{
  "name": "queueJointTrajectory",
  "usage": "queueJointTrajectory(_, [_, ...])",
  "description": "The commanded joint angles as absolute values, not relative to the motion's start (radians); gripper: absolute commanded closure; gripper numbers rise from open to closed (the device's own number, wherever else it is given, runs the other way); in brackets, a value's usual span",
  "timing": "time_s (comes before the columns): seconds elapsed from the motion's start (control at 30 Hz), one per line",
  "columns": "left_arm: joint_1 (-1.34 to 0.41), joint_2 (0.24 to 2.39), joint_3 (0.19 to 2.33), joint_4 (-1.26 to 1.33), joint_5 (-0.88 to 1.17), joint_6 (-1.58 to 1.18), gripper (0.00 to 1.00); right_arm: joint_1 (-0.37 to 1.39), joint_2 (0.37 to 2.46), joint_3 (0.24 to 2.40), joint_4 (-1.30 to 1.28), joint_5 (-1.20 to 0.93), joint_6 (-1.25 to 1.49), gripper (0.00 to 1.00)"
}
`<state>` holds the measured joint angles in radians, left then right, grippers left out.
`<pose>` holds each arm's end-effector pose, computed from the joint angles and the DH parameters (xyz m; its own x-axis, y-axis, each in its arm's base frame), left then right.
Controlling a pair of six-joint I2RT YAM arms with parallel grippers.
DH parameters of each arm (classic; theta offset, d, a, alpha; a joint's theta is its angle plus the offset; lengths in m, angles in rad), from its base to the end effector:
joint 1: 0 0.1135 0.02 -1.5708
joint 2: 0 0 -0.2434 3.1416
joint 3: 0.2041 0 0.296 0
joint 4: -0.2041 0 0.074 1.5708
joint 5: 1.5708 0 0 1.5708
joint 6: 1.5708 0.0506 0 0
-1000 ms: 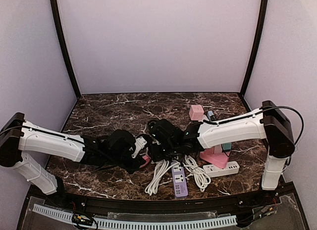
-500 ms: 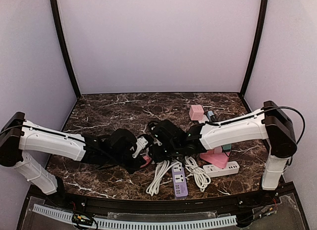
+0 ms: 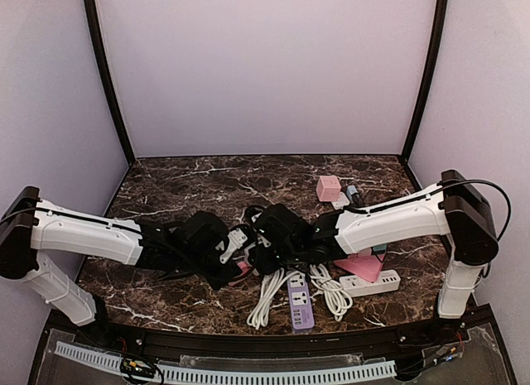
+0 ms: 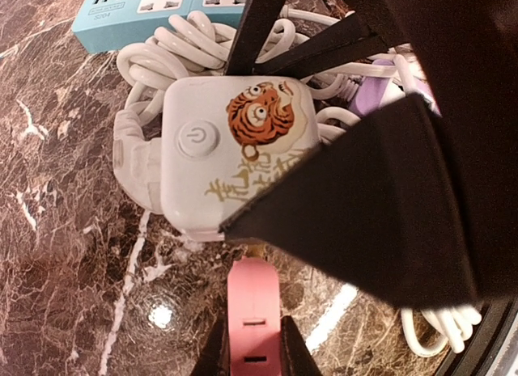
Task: Pull the plug off the socket
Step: Remove the plug from the socket, then place the plug at the center of the board.
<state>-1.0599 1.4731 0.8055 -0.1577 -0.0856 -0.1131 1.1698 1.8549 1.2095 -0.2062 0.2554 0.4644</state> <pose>0.1727 -0.2992 0.1320 -0.4518 0.5761 -0.6811 0.7948 0.6066 -0.0141 0.1823 0.3972 0.1282 -0.6324 -0.3815 -0.6741 -0.6068 0.7849 0.1251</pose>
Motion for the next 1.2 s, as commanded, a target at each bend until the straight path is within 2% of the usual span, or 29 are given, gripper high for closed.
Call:
queueJointTrajectory(0.0, [-1.047, 1.443, 0.826, -0.222, -0.082, -0.096, 0.99, 1.175, 1.833, 1.203, -0.243, 0.334, 0.458, 1.0])
queueJointTrajectory(0.37, [-1.027, 1.399, 0.807, -0.271, -0.111, -0.129, 0.99, 1.164, 1.815, 1.212, -0.279, 0.359, 0.538, 1.0])
queueJointTrajectory(0.63, [-0.877, 1.263, 0.772, -0.291, -0.051, -0.215, 0.99, 1.162, 1.783, 1.182, -0.227, 0.33, 0.51, 1.0])
queueJointTrajectory(0.9, [-0.622, 1.392, 0.893, -0.344, 0.097, -0.236, 0.99, 1.17, 1.739, 1.14, -0.17, 0.299, 0.475, 1.0])
queueJointTrajectory(0.97, [-0.56, 1.457, 0.938, -0.355, 0.196, -0.237, 0.99, 1.173, 1.733, 1.133, -0.163, 0.296, 0.471, 1.0])
queueJointTrajectory(1.17, [-0.45, 1.624, 1.123, -0.434, 0.347, -0.189, 0.99, 1.188, 1.72, 1.112, -0.131, 0.298, 0.456, 1.0])
